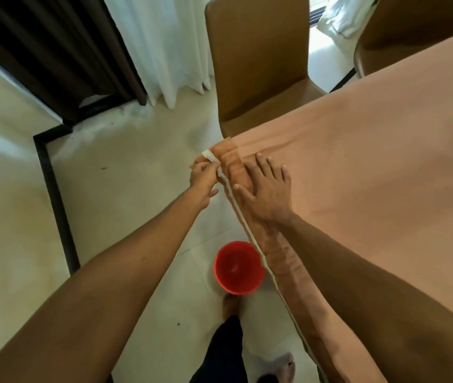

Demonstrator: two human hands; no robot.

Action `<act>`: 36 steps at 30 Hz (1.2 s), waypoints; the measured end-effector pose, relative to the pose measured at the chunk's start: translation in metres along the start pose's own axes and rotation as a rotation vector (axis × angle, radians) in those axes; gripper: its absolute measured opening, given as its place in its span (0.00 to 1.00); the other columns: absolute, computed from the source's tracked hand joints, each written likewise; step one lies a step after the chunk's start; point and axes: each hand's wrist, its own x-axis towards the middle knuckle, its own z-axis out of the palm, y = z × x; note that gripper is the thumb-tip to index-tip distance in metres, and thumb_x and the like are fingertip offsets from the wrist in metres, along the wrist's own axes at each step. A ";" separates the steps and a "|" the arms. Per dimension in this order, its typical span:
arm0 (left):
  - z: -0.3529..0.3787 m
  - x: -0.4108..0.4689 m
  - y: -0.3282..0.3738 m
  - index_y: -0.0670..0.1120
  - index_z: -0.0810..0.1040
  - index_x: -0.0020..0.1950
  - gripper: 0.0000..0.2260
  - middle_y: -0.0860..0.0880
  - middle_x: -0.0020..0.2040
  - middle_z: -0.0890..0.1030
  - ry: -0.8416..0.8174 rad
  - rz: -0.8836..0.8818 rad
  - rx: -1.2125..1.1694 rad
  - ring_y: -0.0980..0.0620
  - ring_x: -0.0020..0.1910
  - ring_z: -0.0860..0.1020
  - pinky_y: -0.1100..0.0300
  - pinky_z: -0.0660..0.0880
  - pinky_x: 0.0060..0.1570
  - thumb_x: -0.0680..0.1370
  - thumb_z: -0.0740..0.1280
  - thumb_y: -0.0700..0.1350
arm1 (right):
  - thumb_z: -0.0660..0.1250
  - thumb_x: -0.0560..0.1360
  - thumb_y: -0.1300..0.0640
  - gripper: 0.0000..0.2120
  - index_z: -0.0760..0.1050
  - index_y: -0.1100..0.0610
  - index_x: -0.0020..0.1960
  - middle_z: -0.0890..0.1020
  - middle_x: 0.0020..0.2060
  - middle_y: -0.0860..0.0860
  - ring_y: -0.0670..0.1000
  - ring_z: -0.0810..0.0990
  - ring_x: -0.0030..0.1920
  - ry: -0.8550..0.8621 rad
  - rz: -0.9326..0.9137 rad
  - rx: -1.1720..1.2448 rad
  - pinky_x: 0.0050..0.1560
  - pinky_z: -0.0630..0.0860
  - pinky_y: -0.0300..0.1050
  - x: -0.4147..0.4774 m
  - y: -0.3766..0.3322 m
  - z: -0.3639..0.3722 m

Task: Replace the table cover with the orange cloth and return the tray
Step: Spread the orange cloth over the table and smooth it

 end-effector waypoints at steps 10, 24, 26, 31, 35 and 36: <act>0.000 0.018 -0.010 0.49 0.79 0.61 0.16 0.50 0.56 0.83 -0.066 -0.172 -0.254 0.49 0.57 0.78 0.47 0.72 0.59 0.76 0.69 0.55 | 0.52 0.79 0.29 0.33 0.59 0.43 0.79 0.57 0.81 0.49 0.54 0.53 0.81 0.050 0.040 -0.059 0.78 0.49 0.61 -0.002 -0.002 0.008; -0.010 -0.014 0.016 0.50 0.71 0.40 0.09 0.53 0.39 0.76 0.313 0.447 -0.054 0.56 0.36 0.74 0.62 0.74 0.36 0.79 0.67 0.45 | 0.50 0.72 0.22 0.41 0.57 0.41 0.79 0.54 0.82 0.48 0.55 0.50 0.82 -0.043 0.052 0.127 0.78 0.45 0.66 -0.001 -0.014 -0.010; -0.005 -0.023 0.026 0.47 0.73 0.41 0.07 0.53 0.38 0.77 0.300 0.499 -0.066 0.56 0.37 0.75 0.58 0.77 0.39 0.78 0.68 0.44 | 0.53 0.70 0.20 0.45 0.54 0.43 0.80 0.57 0.81 0.49 0.57 0.57 0.80 -0.029 0.051 0.218 0.76 0.56 0.67 -0.005 -0.025 -0.020; 0.019 -0.051 0.054 0.48 0.73 0.42 0.07 0.54 0.39 0.77 0.204 0.590 -0.042 0.58 0.38 0.77 0.64 0.78 0.44 0.79 0.67 0.42 | 0.67 0.71 0.32 0.45 0.54 0.49 0.80 0.74 0.70 0.51 0.52 0.78 0.63 0.029 0.082 0.399 0.57 0.78 0.50 -0.037 -0.065 -0.031; 0.039 -0.063 0.065 0.46 0.74 0.44 0.06 0.52 0.41 0.77 0.046 0.673 0.033 0.59 0.38 0.77 0.70 0.75 0.39 0.81 0.65 0.44 | 0.60 0.73 0.54 0.12 0.79 0.51 0.52 0.83 0.41 0.48 0.52 0.81 0.42 0.204 0.327 0.672 0.41 0.76 0.49 -0.038 -0.059 -0.061; 0.042 -0.062 0.064 0.48 0.77 0.45 0.06 0.50 0.43 0.79 -0.013 0.663 0.026 0.57 0.40 0.79 0.65 0.78 0.42 0.80 0.64 0.47 | 0.60 0.74 0.57 0.10 0.79 0.51 0.46 0.83 0.39 0.48 0.52 0.81 0.42 0.213 0.387 0.798 0.42 0.77 0.51 -0.034 -0.050 -0.068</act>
